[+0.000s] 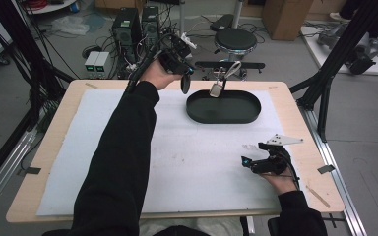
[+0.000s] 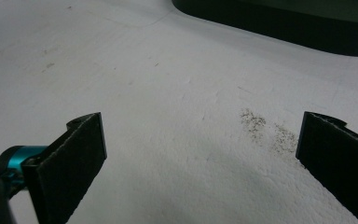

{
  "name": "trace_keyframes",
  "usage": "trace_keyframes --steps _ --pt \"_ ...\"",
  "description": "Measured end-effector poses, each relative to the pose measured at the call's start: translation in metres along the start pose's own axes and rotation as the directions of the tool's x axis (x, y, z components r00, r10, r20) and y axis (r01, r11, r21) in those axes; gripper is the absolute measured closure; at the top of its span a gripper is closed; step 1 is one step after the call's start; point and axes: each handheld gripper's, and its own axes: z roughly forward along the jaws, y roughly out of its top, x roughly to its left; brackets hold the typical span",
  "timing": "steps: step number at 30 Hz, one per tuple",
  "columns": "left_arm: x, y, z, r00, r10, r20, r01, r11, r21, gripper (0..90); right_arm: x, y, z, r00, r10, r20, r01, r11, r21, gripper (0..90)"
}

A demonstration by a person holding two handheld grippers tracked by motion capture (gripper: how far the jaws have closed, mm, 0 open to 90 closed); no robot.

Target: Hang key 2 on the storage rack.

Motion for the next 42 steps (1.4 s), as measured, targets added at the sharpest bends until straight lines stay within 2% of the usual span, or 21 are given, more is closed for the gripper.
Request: trace_keyframes --steps 6,11,18,22,28,32,36,38,41,42 --pt "-0.004 0.004 0.012 0.9995 -0.006 -0.032 0.006 0.9998 0.018 84.3 0.000 0.000 0.000 1.0000 0.001 -0.004 -0.001 1.000 0.001 0.8" --pt "-0.006 0.006 0.020 0.9978 -0.001 -0.067 0.001 1.0000 -0.001 84.3 -0.001 0.000 0.002 0.9997 -0.001 -0.024 0.001 1.000 0.013 0.8" --pt "-0.010 0.002 0.035 0.9952 -0.001 -0.098 0.004 0.9994 0.033 84.3 0.000 0.000 0.002 0.9998 0.001 -0.019 0.000 1.000 0.013 0.8" --pt "-0.012 -0.004 0.041 0.9954 0.025 -0.093 -0.020 0.9985 0.050 84.3 0.000 0.000 0.001 0.9998 0.006 -0.020 -0.006 1.000 0.014 0.8" --pt "-0.014 -0.013 0.051 0.9963 0.028 -0.081 -0.022 0.9970 0.074 84.3 -0.001 0.000 0.002 0.9997 0.011 -0.020 -0.010 1.000 0.017 0.8" --pt "-0.016 -0.015 0.063 0.9951 0.036 -0.092 -0.029 0.9969 0.073 84.2 0.000 -0.001 0.002 0.9999 0.001 -0.014 -0.001 1.000 0.018 0.8" --pt "-0.014 -0.016 0.073 0.9908 0.023 -0.133 -0.016 0.9983 0.056 84.2 0.000 0.000 0.001 1.0000 0.004 -0.008 -0.004 1.000 0.015 0.8" --pt "-0.013 -0.016 0.078 0.9863 0.023 -0.163 -0.015 0.9986 0.050 84.2 0.000 0.000 0.001 1.0000 0.004 -0.007 -0.004 1.000 0.015 0.8" --pt "-0.012 -0.018 0.083 0.9808 0.058 -0.186 -0.050 0.9977 0.046 84.2 -0.001 -0.001 0.001 1.0000 -0.002 -0.003 0.002 1.000 0.018 0.8" --pt "-0.011 -0.019 0.084 0.9810 0.064 -0.183 -0.057 0.9974 0.045 84.2 0.000 -0.001 0.001 1.0000 0.001 -0.004 -0.001 1.000 0.021 0.8"
